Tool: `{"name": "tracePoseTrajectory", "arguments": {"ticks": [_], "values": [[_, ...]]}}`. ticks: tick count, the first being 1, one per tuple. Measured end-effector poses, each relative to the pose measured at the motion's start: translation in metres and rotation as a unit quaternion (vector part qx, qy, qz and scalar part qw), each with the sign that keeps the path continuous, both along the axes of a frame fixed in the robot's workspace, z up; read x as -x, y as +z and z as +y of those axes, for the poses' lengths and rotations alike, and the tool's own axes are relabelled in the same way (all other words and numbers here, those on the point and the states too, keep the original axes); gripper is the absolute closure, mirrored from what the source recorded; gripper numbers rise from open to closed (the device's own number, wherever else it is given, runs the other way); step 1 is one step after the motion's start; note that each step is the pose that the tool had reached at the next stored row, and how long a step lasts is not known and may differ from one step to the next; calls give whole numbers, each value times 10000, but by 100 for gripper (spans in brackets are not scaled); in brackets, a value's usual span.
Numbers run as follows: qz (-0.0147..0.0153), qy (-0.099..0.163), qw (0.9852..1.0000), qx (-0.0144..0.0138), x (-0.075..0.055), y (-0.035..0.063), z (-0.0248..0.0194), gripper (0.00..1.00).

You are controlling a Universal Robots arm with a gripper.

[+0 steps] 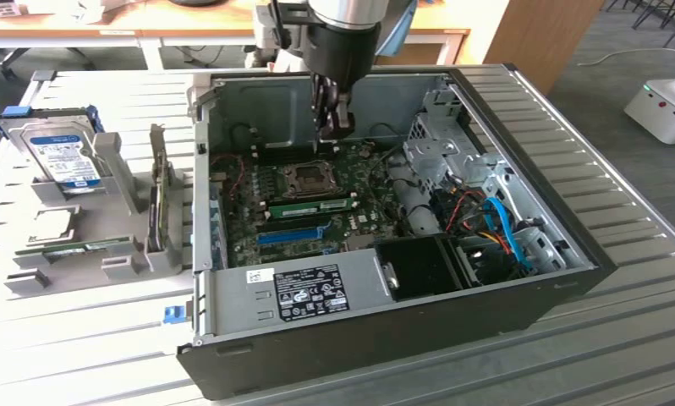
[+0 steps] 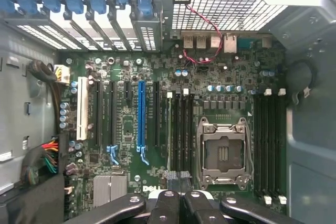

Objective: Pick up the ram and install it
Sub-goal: 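Press down the ram until it locks into place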

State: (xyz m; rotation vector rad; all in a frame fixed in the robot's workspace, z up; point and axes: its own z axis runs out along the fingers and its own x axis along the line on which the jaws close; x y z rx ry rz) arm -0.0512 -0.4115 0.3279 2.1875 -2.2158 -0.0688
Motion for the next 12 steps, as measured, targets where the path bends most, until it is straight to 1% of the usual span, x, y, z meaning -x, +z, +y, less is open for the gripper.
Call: {"name": "tracePoseTrajectory", "arguments": {"ticks": [12], "values": [[0, 0, 10000, 0, 0, 161, 0, 89]]}}
